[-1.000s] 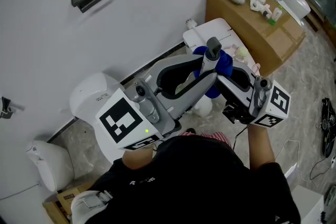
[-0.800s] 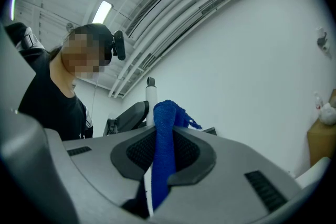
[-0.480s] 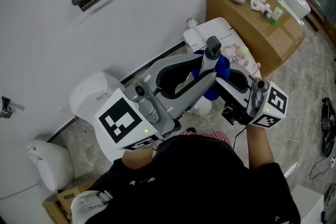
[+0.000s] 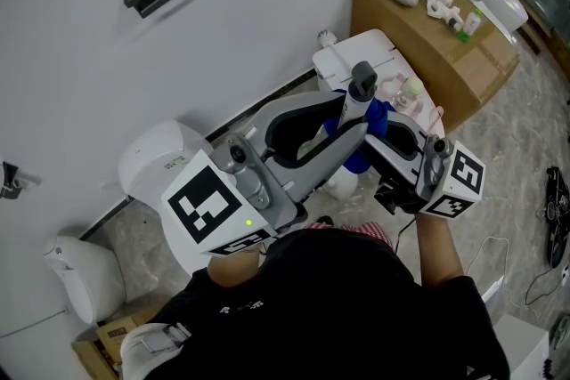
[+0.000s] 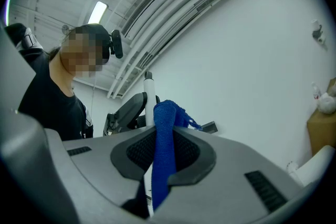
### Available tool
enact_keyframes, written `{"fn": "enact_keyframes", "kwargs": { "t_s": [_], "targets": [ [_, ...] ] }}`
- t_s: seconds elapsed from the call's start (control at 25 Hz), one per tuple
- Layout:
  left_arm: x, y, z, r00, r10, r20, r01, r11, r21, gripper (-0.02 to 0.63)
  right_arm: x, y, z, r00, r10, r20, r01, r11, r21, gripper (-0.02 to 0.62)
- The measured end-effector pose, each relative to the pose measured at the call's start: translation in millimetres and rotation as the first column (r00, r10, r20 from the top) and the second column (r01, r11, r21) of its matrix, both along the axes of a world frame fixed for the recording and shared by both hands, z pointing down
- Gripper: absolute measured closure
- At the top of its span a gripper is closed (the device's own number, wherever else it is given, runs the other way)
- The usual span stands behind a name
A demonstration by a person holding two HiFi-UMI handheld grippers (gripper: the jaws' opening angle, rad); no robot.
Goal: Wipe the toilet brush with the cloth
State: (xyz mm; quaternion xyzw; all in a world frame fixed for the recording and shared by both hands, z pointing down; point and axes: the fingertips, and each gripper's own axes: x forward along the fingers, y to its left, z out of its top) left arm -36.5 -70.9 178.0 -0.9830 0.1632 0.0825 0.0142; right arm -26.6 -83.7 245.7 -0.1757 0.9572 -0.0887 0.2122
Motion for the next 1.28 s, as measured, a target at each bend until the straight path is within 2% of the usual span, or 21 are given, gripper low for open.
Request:
{"fn": "enact_keyframes", "kwargs": {
  "t_s": [1.28],
  "targets": [
    [0.1,-0.4,-1.4,1.0,-0.004,-0.006,0.004,1.0,0.007,0.515,-1.6,-3.8,28.2,1.0,-0.019,0.005,0.019,0.996,-0.083,0.532]
  ]
}}
